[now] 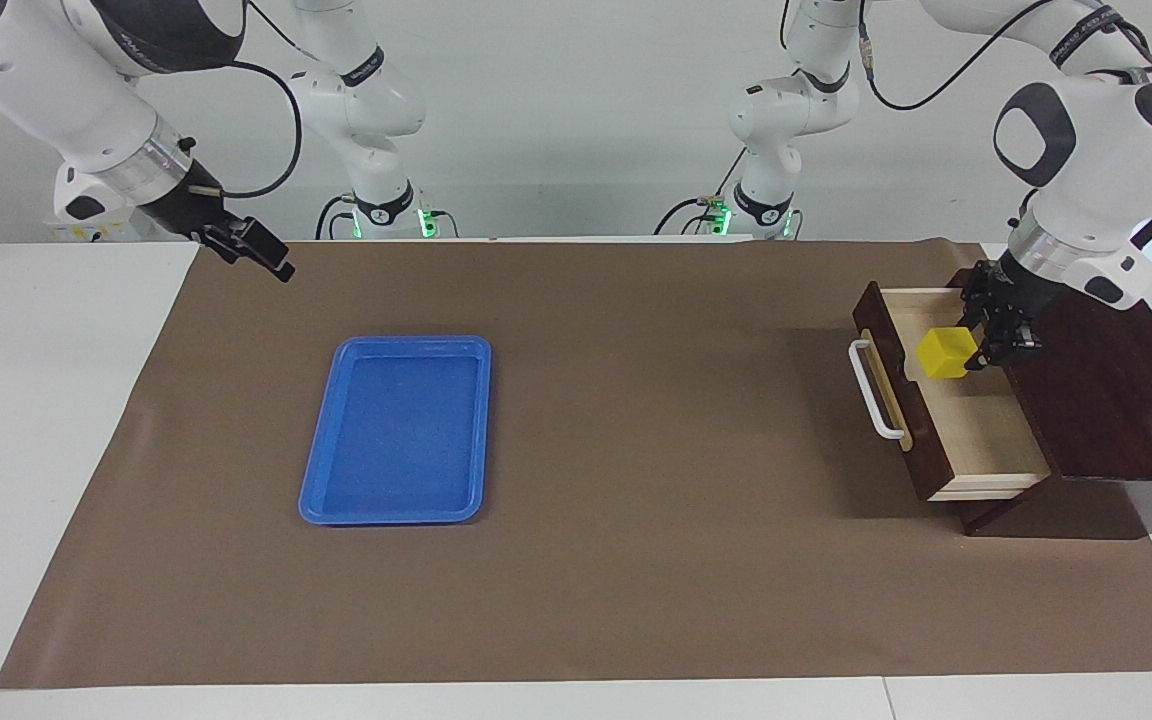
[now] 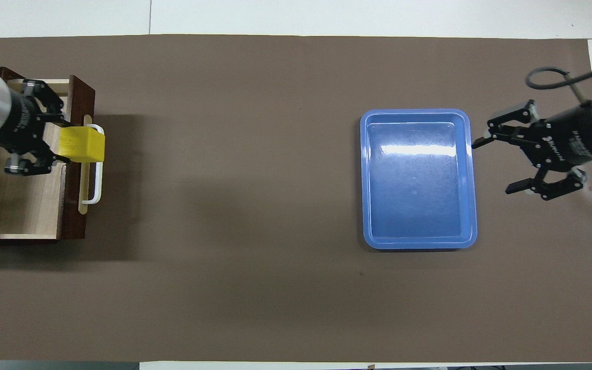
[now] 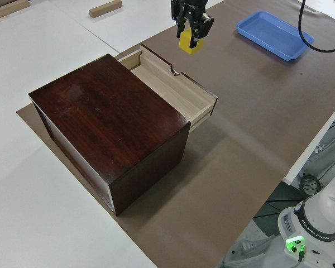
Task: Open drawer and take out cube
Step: 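Lift the cube with the left gripper while the right gripper approaches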
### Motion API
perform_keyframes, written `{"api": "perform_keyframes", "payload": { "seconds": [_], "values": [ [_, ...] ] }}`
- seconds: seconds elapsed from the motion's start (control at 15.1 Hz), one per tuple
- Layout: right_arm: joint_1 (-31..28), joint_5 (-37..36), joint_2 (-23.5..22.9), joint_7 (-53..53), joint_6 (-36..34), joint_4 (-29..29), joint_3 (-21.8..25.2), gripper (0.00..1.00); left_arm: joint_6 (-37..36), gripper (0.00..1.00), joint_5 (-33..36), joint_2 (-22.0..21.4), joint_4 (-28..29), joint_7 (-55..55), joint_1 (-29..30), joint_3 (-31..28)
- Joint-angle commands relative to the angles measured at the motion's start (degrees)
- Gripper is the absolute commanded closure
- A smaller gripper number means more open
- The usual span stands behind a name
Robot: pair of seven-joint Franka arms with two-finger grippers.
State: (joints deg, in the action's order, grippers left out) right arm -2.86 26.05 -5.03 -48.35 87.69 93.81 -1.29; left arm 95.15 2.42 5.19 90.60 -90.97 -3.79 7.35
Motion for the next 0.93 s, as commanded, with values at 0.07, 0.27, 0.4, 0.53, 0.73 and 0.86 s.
{"api": "perform_keyframes", "payload": {
  "seconds": [0.07, 0.27, 0.4, 0.53, 0.73, 0.86],
  "values": [
    [5.5, 9.3, -4.5, -13.8, 6.7, 1.1, -0.1, 0.01, -0.4, 1.0, 2.1, 1.2, -0.3, -12.8, -9.5, -0.8],
    [13.3, 12.0, -5.7, -22.7, 17.7, 5.1, -0.2, 0.0, -0.7, 1.0, 3.4, 4.0, -1.7, -23.1, -15.9, -0.8],
    [16.7, 17.3, -5.7, -24.2, 22.9, 9.0, -0.1, 0.0, -0.6, 1.0, 2.9, 4.5, -2.4, -26.1, -17.7, -0.7],
    [20.0, 19.1, -7.4, -25.7, 26.6, 10.1, -0.1, 0.0, 0.0, 1.0, 2.4, 4.5, -2.4, -28.3, -19.2, -0.7],
    [25.0, 21.6, -12.9, -29.9, 35.0, 8.5, -0.2, 0.0, 1.2, 1.0, 2.2, 4.5, -2.4, -29.9, -20.4, -0.7],
    [27.4, 21.9, -16.9, -33.2, 37.8, 5.4, -0.2, 0.0, 1.4, 1.0, 2.2, 4.5, -2.4, -29.8, -20.4, -0.6]
  ]
}}
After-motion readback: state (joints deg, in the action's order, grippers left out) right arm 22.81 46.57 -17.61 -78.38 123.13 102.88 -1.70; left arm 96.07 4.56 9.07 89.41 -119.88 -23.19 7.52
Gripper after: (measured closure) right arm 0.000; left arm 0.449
